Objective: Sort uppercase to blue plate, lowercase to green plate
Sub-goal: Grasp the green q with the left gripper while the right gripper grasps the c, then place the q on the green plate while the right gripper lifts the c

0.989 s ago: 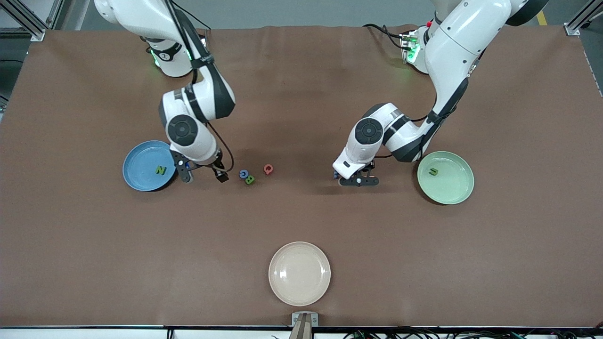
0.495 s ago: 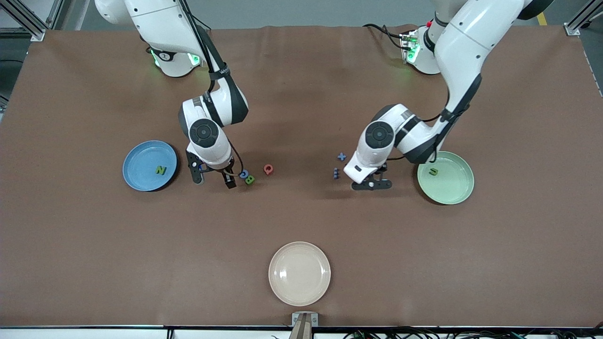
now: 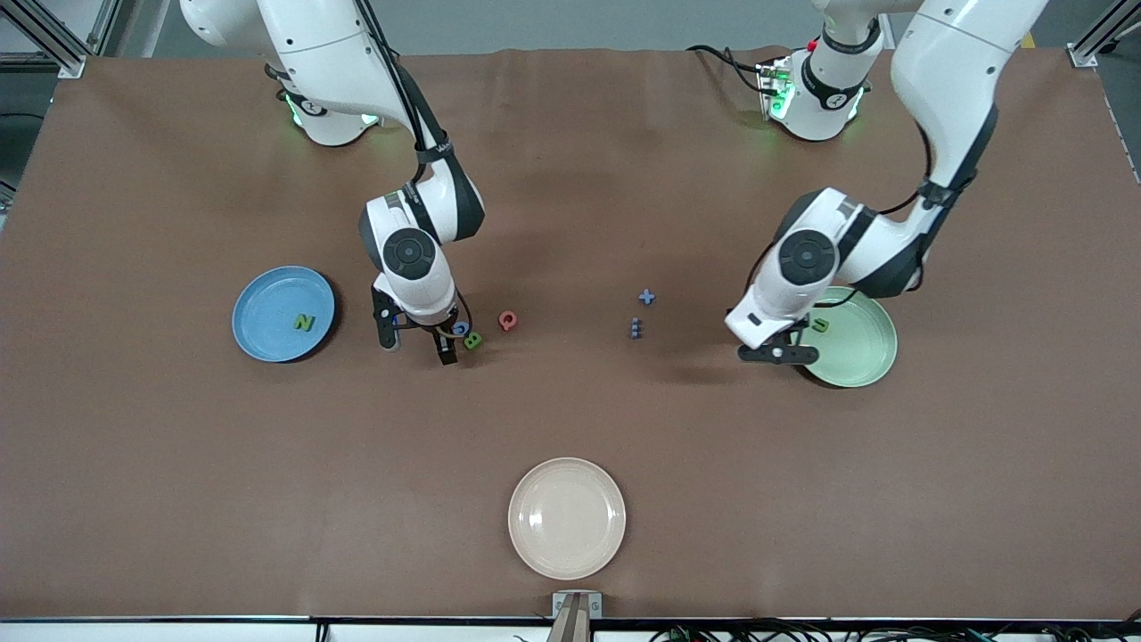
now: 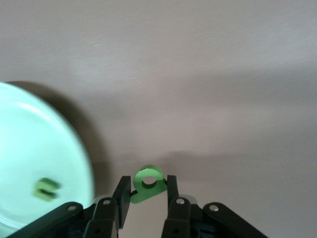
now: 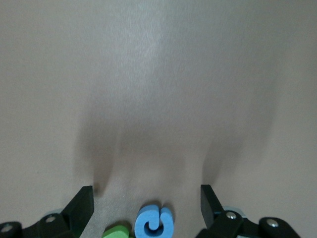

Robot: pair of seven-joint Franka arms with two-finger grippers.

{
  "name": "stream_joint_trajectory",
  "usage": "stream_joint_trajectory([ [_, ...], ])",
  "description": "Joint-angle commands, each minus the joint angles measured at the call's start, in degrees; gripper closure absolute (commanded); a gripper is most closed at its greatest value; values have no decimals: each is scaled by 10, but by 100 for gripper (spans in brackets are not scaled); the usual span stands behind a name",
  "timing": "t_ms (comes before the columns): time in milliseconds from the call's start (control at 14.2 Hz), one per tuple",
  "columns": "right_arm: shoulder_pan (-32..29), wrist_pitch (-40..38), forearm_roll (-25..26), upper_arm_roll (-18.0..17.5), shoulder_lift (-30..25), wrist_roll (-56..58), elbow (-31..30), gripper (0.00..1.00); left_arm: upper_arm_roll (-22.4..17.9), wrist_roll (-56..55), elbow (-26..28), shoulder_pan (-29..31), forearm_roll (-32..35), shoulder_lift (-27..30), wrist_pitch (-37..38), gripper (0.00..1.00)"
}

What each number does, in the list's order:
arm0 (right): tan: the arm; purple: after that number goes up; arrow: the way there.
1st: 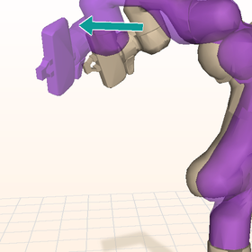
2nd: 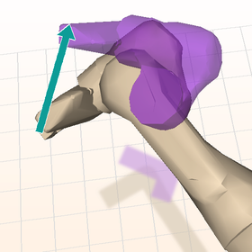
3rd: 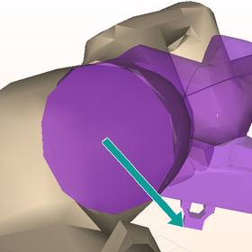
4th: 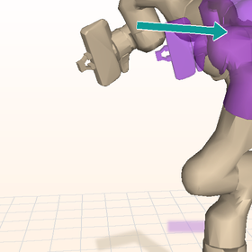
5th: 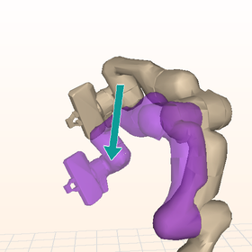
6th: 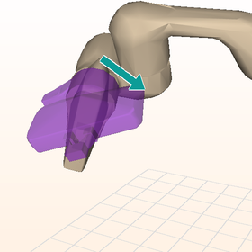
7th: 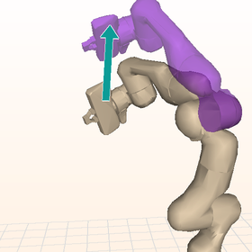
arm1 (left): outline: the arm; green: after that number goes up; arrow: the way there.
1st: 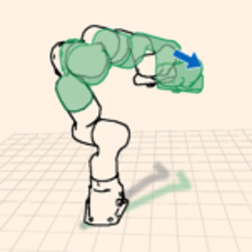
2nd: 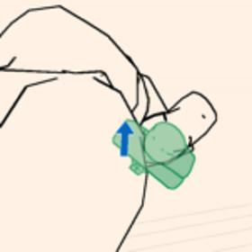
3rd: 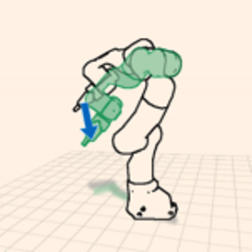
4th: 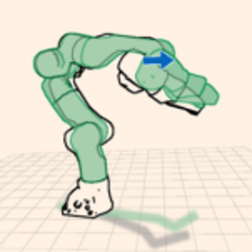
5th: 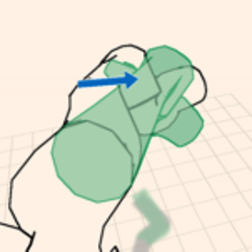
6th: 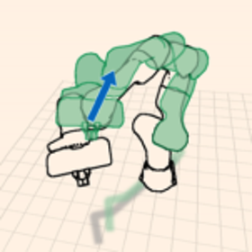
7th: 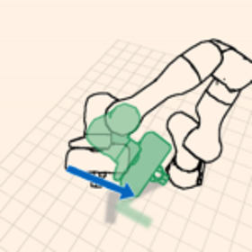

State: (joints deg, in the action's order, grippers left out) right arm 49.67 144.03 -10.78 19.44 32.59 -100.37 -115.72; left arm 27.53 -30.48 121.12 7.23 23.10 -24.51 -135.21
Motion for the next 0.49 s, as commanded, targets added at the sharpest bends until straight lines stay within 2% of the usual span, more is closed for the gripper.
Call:
stream_joint_trajectory([
  [0, 12, 13, -34, 2, 14, -18, 15, 6, 54, 71, 38, 100, 7, 29, -8, 95],
  [212, 14, 13, -42, 1, 16, -19, 15, 14, 118, 167, 55, 223, 9, 29, -8, 95],
  [424, 13, 9, -42, 1, 16, -17, 15, 25, 128, 246, 62, 275, 9, 29, -14, 94],
])
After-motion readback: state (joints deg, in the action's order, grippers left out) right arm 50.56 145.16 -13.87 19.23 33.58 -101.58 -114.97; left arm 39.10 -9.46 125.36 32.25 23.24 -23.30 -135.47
